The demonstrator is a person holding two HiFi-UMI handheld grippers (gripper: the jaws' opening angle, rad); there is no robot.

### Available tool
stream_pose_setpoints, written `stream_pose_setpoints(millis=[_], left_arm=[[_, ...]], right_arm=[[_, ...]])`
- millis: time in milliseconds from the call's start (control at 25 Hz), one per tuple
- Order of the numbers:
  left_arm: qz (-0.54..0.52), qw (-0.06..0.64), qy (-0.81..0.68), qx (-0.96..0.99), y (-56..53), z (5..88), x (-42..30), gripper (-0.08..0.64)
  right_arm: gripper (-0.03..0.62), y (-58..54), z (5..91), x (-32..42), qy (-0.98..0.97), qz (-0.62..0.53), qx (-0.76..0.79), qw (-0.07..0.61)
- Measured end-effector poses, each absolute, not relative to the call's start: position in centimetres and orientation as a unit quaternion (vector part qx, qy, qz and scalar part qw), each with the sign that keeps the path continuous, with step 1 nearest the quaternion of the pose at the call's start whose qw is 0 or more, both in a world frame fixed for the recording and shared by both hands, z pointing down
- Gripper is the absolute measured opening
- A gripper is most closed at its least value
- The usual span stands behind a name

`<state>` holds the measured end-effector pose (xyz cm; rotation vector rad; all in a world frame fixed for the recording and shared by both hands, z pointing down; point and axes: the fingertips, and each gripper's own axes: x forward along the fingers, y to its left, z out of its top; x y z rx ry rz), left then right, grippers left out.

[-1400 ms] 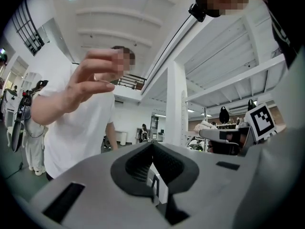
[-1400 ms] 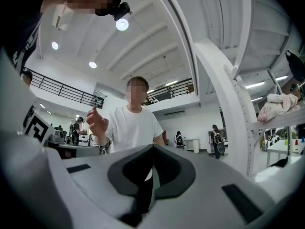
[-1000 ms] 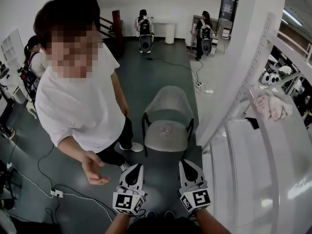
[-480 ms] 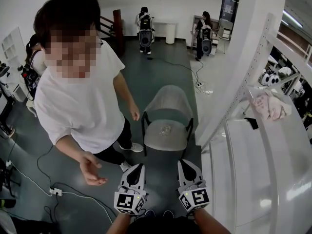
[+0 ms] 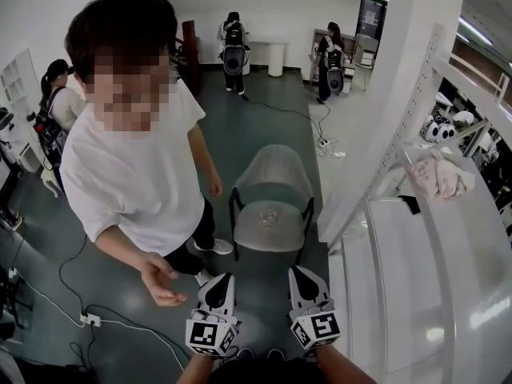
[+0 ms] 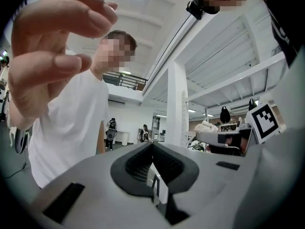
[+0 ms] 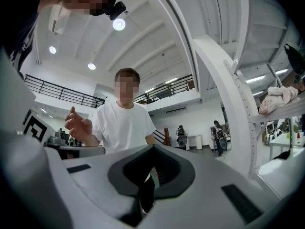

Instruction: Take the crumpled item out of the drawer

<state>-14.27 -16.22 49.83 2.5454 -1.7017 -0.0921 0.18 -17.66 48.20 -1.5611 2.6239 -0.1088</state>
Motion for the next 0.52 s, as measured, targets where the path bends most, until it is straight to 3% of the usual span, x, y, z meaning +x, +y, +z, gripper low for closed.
stream_pose_setpoints(millis=[520], left_arm=[[-0.025, 0.040, -0.557, 0.829, -16.12, 50.03, -14.06, 0.025]], right_arm=[[0.025, -17.64, 48.52, 0.74, 0.860, -0.036, -0.507, 0.041]])
